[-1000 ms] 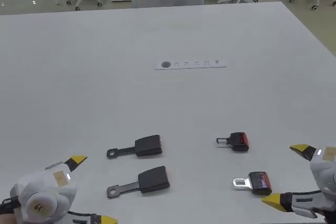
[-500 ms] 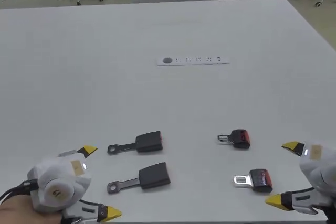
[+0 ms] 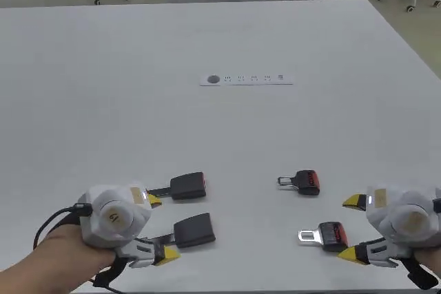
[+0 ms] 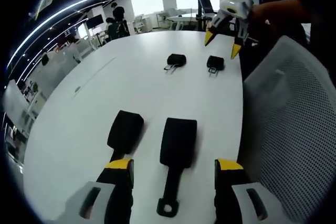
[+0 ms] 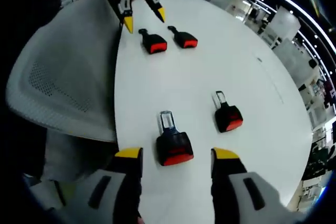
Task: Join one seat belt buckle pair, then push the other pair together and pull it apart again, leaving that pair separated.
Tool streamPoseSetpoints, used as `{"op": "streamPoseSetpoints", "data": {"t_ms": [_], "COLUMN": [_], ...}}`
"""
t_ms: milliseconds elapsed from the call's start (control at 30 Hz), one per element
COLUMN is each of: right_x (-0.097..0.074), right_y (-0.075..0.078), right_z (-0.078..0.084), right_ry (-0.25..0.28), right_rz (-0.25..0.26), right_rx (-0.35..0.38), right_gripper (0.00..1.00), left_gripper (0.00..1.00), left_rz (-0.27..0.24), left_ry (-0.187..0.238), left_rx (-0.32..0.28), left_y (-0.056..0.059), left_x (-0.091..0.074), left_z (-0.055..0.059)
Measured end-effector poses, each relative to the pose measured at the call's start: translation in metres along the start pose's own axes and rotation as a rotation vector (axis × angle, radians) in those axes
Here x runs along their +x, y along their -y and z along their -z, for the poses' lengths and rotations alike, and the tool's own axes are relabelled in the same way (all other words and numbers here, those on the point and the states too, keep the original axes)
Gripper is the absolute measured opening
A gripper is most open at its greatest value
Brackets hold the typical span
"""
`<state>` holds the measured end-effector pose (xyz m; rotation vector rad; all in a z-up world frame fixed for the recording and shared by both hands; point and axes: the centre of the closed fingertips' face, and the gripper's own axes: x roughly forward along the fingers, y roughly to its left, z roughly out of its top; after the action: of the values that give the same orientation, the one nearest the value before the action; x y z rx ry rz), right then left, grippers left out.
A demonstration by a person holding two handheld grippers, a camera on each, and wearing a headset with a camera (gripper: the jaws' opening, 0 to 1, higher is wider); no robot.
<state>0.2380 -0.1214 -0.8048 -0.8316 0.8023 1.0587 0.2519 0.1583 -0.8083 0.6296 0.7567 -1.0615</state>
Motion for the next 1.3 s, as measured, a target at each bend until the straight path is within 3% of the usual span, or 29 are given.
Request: {"op": "streamPoseSetpoints", "data": {"t_ms": [267,433,500,600,667,767,933,1300], "right_x": [0.018,0.03,0.033,0.034,0.034,0.035,0.037,0.036], "right_y": [-0.004,-0.003,0.0,-0.005,-0.004,-0.004,-0.005,-0.006], "right_z": [0.004,0.012,0.014,0.02,0.018,0.019,0.02,0.02], "right_ry": [-0.028,-0.098,-0.107,-0.13,-0.118,-0.12,-0.131,-0.129], "right_rz": [-0.07,-0.141,-0.151,-0.2,-0.208,-0.217,-0.227,-0.243], "right_rx": [-0.047,-0.113,-0.119,-0.119,-0.121,-0.128,-0.104,-0.096], "right_gripper": [0.44,0.42,0.41,0.36,0.35,0.34,0.34,0.34], "left_gripper": [0.59,0.49,0.46,0.44,0.41,0.33,0.33,0.33], "left_rz": [0.051,0.094,0.105,0.115,0.12,0.116,0.125,0.153], "left_ry": [-0.008,-0.039,-0.07,-0.079,-0.068,-0.118,-0.144,-0.124], "left_rx": [0.056,0.067,0.103,0.094,0.091,0.149,0.211,0.221], "left_y": [0.007,0.01,0.011,0.008,0.008,0.004,0.006,0.006], "left_x": [0.02,0.029,0.032,0.033,0.032,0.032,0.036,0.036], "left_z": [-0.008,-0.006,-0.002,-0.001,-0.002,0.005,0.007,0.006]}}
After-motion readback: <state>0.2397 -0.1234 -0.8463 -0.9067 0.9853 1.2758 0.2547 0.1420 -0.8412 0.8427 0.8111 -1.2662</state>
